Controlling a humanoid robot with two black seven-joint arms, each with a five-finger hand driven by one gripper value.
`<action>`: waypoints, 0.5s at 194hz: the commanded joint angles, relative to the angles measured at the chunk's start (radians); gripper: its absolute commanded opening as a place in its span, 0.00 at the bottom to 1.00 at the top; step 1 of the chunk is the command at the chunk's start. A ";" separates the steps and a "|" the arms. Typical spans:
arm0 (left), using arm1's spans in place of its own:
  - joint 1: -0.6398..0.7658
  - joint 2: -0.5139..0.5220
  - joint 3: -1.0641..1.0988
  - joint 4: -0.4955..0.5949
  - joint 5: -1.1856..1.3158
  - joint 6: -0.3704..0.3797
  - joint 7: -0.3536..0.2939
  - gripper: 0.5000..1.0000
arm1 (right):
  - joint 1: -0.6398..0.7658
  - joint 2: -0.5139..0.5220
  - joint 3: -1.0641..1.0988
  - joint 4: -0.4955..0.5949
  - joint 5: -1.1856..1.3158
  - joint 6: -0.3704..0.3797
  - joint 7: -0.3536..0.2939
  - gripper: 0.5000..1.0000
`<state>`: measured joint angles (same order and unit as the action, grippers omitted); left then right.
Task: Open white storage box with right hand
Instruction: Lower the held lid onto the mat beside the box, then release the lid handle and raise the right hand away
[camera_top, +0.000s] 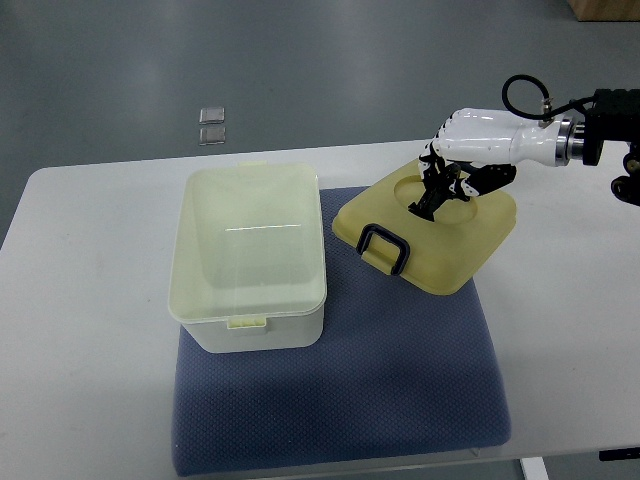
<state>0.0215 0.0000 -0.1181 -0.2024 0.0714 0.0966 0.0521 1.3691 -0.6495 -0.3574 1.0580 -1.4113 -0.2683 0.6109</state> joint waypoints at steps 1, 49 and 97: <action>0.000 0.000 0.000 0.000 -0.001 0.000 0.000 1.00 | -0.024 0.027 -0.015 0.000 -0.011 -0.031 0.000 0.00; 0.000 0.000 0.000 0.001 -0.001 0.000 0.000 1.00 | -0.053 0.065 -0.018 0.000 -0.009 -0.068 0.000 0.00; -0.002 0.000 0.000 0.000 -0.001 0.000 0.000 1.00 | -0.110 0.076 -0.012 -0.001 -0.009 -0.083 0.000 0.00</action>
<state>0.0211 0.0000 -0.1181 -0.2017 0.0707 0.0966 0.0521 1.2767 -0.5735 -0.3762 1.0583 -1.4204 -0.3503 0.6108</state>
